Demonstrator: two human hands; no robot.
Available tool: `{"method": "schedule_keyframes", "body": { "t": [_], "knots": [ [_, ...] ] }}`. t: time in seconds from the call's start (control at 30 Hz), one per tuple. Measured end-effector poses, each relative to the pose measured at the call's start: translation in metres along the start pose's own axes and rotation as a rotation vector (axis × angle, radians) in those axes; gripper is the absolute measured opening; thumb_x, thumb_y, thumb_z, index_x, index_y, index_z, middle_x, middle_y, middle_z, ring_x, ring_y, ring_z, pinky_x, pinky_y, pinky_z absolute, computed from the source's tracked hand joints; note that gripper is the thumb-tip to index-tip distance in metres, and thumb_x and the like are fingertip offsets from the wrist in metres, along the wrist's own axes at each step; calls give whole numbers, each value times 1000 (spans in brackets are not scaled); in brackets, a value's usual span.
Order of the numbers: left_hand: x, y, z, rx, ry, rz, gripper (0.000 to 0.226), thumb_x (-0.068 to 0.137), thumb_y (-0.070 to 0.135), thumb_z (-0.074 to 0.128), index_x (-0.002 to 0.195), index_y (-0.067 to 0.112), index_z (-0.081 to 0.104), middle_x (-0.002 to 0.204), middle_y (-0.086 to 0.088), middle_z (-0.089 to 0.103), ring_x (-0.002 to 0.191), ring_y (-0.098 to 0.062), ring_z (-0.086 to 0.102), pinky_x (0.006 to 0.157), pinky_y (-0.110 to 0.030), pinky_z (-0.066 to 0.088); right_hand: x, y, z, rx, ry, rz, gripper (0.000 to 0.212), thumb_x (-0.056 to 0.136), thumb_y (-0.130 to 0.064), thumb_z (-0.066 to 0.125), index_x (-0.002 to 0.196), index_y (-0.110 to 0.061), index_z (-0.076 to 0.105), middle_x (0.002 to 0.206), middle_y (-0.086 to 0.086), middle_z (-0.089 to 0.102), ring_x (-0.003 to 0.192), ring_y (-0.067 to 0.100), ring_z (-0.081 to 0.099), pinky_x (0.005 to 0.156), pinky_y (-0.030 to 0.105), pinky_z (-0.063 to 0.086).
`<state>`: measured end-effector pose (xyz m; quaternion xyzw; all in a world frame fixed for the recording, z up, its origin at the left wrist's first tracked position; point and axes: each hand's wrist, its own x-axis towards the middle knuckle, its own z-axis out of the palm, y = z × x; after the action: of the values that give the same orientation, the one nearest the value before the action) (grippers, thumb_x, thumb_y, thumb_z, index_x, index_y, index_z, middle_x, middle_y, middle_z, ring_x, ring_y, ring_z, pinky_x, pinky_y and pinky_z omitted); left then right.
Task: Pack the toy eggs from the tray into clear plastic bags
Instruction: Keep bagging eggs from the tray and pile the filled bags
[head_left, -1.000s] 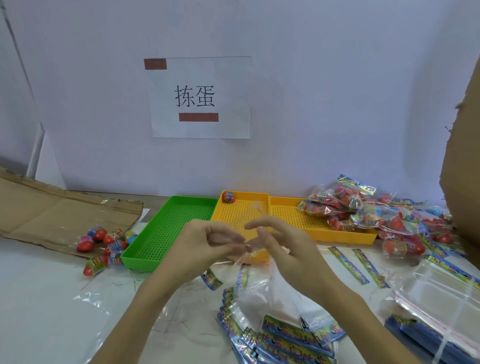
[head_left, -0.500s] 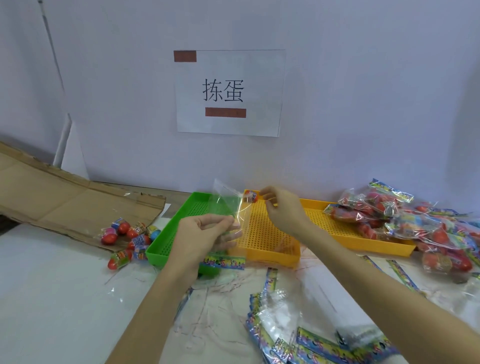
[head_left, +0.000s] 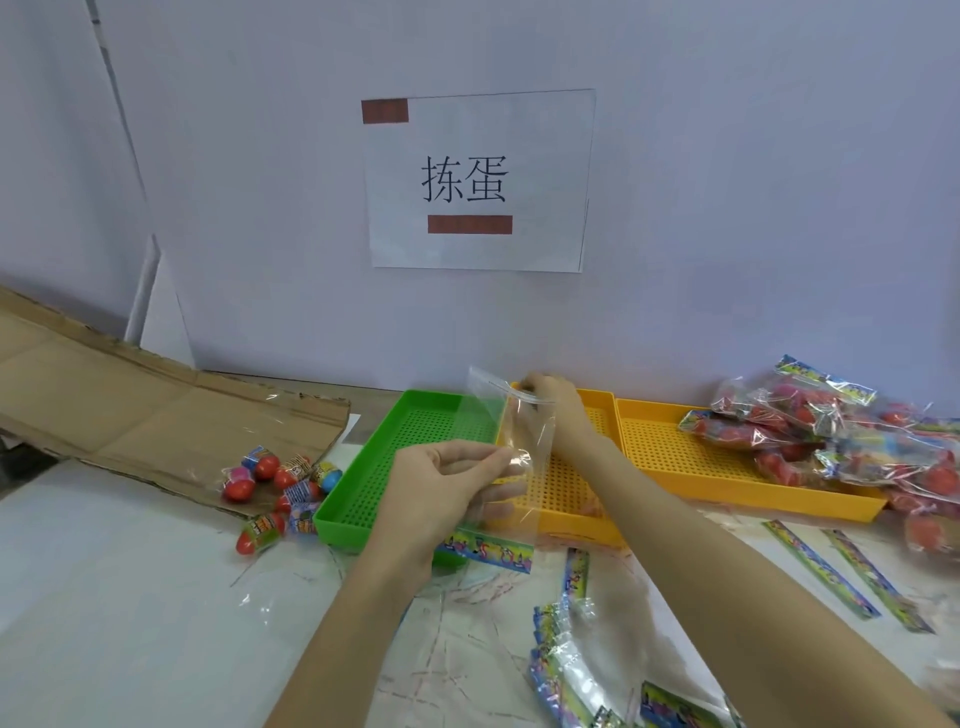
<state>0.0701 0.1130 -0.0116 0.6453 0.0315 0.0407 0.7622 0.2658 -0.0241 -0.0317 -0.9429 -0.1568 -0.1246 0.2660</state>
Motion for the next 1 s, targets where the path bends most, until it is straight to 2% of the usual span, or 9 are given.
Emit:
{"method": "schedule_keyframes", "body": {
  "t": [0.1, 0.2, 0.3, 0.37, 0.43, 0.6, 0.7, 0.9, 1.0],
  "knots": [
    [0, 0, 2, 15, 0, -3, 21, 92, 13, 79, 108, 0, 77, 96, -12, 82, 89, -26, 81, 69, -30, 66, -17, -4, -19, 206, 74, -10, 22, 104, -23, 60, 114, -7, 71, 106, 6, 71, 98, 22, 62, 78, 27, 42],
    [-3, 1, 6, 40, -29, -5, 20, 93, 14, 78, 108, 0, 77, 96, -12, 82, 88, -27, 81, 68, -34, 66, -48, -9, -44, 478, 166, 37, 35, 110, -34, 47, 106, -8, 71, 98, 3, 71, 87, 18, 63, 74, 33, 50],
    [-6, 1, 12, 87, -72, -2, 19, 94, 15, 77, 109, 2, 77, 97, -11, 82, 88, -27, 81, 67, -33, 66, -85, -9, -68, 753, 209, 129, 25, 104, -39, 58, 109, -15, 63, 92, 3, 68, 73, 15, 59, 65, 34, 50],
    [-8, 1, 16, 90, -92, 3, 18, 94, 13, 76, 108, 0, 77, 97, -11, 82, 86, -27, 81, 60, -28, 62, -112, -8, -84, 839, 237, 147, 31, 95, -39, 72, 115, -18, 60, 98, 4, 69, 79, 16, 65, 70, 31, 55],
    [-10, 0, 22, 124, -108, 27, 18, 94, 12, 77, 107, -1, 76, 96, -11, 82, 85, -28, 81, 59, -28, 61, -138, -7, -97, 874, 276, 84, 33, 89, -31, 80, 115, -22, 60, 100, 2, 72, 88, 15, 71, 73, 28, 59],
    [-13, -4, 33, 237, -174, 122, 13, 92, 11, 79, 103, 4, 78, 94, -11, 82, 87, -31, 81, 78, -50, 65, -185, -9, -117, 922, 300, -122, 29, 88, -13, 81, 112, -21, 65, 107, 0, 72, 98, 19, 73, 76, 32, 63],
    [-16, -5, 36, 309, -212, 201, 11, 91, 11, 80, 100, 6, 80, 92, -9, 82, 85, -29, 80, 75, -47, 66, -197, -7, -120, 819, 309, -192, 28, 90, -11, 80, 112, -19, 66, 111, -3, 72, 102, 22, 73, 73, 35, 63],
    [-17, -8, 39, 413, -234, 257, 15, 88, 16, 83, 101, 7, 82, 89, -6, 82, 77, -24, 79, 72, -37, 66, -202, -3, -118, 668, 243, -237, 34, 91, -9, 78, 115, -30, 69, 114, -4, 66, 87, 20, 76, 62, 37, 62],
    [-18, -8, 39, 360, -244, 233, 17, 89, 14, 82, 104, 5, 80, 93, -8, 82, 84, -28, 80, 77, -43, 66, -201, -2, -117, 712, 209, -233, 30, 95, -9, 73, 117, -28, 72, 112, -4, 63, 87, 19, 76, 64, 29, 60]
  ]
}}
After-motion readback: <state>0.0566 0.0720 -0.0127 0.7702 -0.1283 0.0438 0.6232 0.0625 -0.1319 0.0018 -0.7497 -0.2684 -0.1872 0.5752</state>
